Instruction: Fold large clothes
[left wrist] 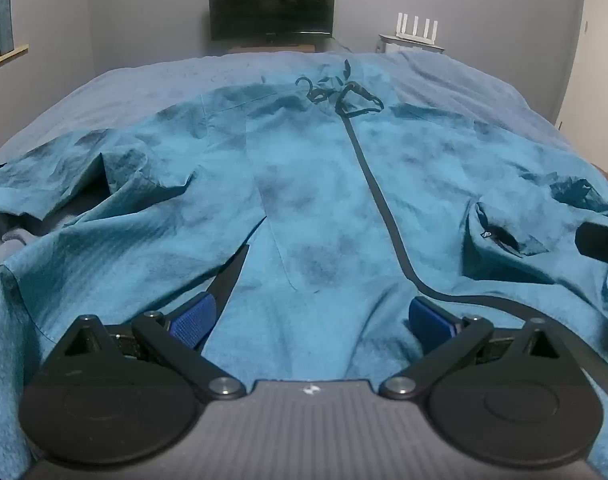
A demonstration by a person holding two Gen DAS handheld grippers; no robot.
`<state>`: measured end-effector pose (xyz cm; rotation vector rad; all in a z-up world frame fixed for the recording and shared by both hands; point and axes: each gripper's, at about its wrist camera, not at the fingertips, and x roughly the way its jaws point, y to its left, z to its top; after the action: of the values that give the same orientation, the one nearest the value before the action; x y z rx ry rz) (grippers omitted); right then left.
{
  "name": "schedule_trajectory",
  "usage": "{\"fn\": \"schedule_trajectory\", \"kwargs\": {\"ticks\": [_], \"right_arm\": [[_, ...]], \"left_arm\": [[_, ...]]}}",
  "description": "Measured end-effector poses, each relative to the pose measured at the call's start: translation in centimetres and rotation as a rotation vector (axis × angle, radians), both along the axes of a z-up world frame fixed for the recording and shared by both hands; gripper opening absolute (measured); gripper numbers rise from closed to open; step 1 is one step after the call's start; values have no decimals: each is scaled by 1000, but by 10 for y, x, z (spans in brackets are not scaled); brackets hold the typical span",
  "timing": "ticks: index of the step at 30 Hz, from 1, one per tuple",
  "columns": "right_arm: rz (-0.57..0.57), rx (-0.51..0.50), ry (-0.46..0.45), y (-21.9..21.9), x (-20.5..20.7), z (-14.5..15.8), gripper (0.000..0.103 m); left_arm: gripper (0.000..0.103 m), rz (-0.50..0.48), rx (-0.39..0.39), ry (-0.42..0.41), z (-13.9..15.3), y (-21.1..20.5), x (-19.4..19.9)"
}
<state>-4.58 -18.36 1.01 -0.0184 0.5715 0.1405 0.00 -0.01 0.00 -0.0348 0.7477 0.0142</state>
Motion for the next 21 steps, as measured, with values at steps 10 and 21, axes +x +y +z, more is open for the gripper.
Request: {"fn": "schedule_trajectory", "kwargs": {"ticks": [10,21], "right_arm": [[-1,-4,2,0,1,-2,103],[-1,-4,4,0,2,-4,103]], "left_arm": [[103,0,-3,1,0,0,0],[103,0,-2,5,0,0,0]]}}
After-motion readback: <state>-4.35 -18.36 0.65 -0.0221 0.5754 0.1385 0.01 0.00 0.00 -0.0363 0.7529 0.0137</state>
